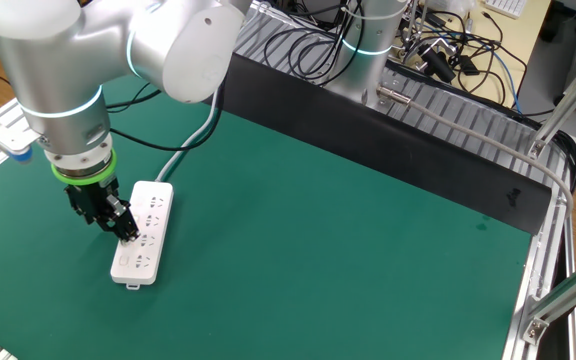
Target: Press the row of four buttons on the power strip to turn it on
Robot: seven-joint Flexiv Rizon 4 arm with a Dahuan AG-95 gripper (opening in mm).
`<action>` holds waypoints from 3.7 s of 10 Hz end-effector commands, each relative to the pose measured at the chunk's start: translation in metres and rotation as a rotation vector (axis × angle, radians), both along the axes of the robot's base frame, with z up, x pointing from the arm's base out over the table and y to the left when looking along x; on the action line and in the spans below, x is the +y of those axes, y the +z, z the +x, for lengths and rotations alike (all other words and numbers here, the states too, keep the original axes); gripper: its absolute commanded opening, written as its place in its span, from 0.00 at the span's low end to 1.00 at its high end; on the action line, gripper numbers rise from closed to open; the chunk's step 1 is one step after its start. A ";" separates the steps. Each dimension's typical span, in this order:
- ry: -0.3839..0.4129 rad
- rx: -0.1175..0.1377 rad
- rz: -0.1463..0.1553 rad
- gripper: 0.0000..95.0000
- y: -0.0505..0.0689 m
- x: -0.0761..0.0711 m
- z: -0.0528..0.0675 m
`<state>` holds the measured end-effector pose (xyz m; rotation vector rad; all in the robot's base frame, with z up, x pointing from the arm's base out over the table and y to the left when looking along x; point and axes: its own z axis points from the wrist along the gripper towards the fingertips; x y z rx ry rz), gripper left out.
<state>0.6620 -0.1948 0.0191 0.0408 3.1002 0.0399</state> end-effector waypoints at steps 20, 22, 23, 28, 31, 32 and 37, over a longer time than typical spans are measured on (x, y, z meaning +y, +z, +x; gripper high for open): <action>-0.003 0.000 0.004 0.80 -0.022 -0.004 -0.013; -0.003 0.009 0.001 0.80 -0.017 -0.006 -0.010; -0.001 0.014 0.002 0.80 -0.011 -0.008 -0.007; 0.001 0.029 -0.009 0.80 0.009 -0.009 0.009; -0.001 0.028 -0.010 0.80 0.011 -0.010 0.008; -0.001 0.028 -0.010 0.80 0.012 -0.010 0.008; -0.001 0.028 -0.009 0.80 0.012 -0.009 0.007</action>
